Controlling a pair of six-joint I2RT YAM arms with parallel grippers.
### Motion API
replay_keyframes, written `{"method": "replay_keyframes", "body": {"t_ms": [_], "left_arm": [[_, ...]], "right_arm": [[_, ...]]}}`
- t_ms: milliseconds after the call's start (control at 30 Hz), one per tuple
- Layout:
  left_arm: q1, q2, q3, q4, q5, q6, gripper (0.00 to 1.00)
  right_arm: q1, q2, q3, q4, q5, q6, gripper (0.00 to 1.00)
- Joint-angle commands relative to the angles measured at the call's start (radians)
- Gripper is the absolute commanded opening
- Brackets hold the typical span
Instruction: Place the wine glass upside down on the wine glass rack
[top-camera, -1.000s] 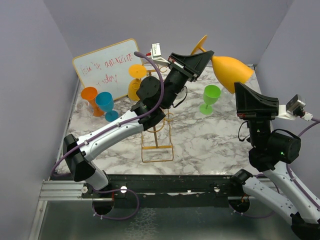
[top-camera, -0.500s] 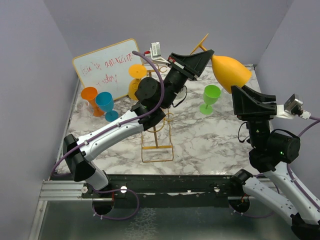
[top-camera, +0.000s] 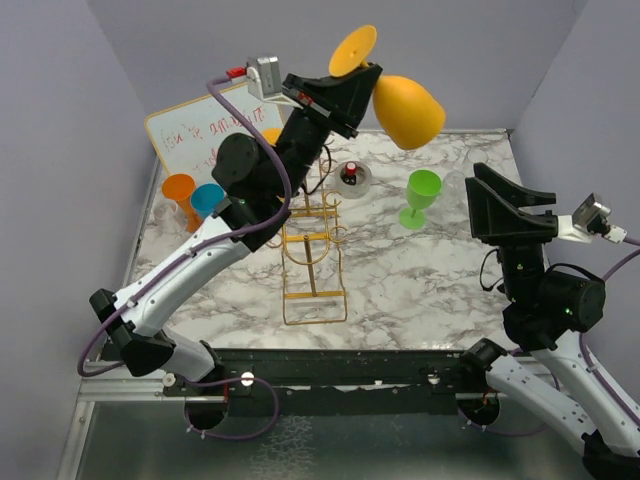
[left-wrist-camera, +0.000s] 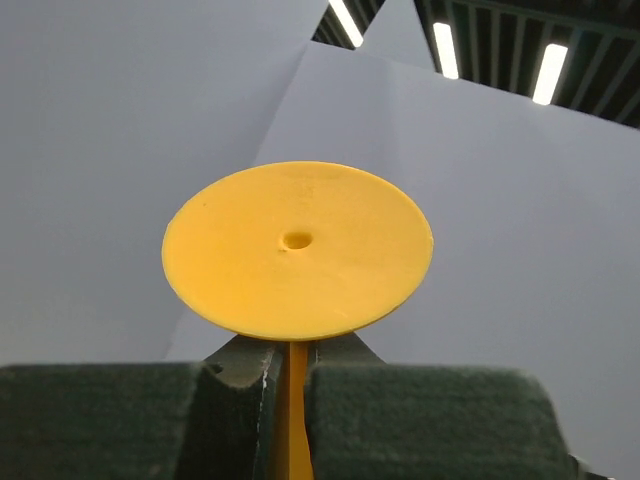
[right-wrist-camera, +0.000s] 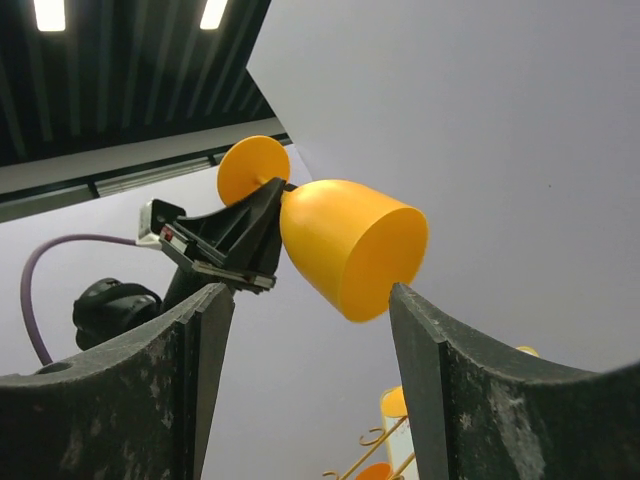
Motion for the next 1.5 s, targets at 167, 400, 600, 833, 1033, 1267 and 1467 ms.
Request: {"method": "replay_keyframes", "body": {"t_ms": [167,400,600,833,1033,1267,1467], "left_arm": [[0.258,-0.012,0.191,-0.438,0.105,0.194,0.0],[0.45,-0.027,0.289,-0.686,0.121,0.261,0.0],[0.543,-0.085,0.285,-0.859,-0.012,0.385,0.0],[0.58,-0.21,0.123,-0.973,-0.233,0.468,0.0],[0.584,-0.324,-0.082,-0.972,-0.202,0.47,0.0],[0.584,-0.486,-0.358,-0.835,-0.077,0.503,0.0],[0.584,-0.527,-0.497,-0.797,-0.001,0.535,0.0]], "right_arm": [[-0.001,-0.005,-0.012,-0.053,0.033,-0.002,0.7],[-0.001,-0.004,-0.01,-0.077,0.034,0.007,0.7],[-0.001,-0.003,-0.012,-0.089,0.036,0.009,0.7],[0.0,-0.011,-0.017,-0.114,0.053,0.002,0.7],[-0.001,-0.014,-0.008,-0.174,0.063,-0.002,0.7],[-0.001,0.061,0.129,-0.504,0.027,-0.064,0.7],[-0.001,0.197,0.307,-0.887,0.011,-0.098,0.69]]}}
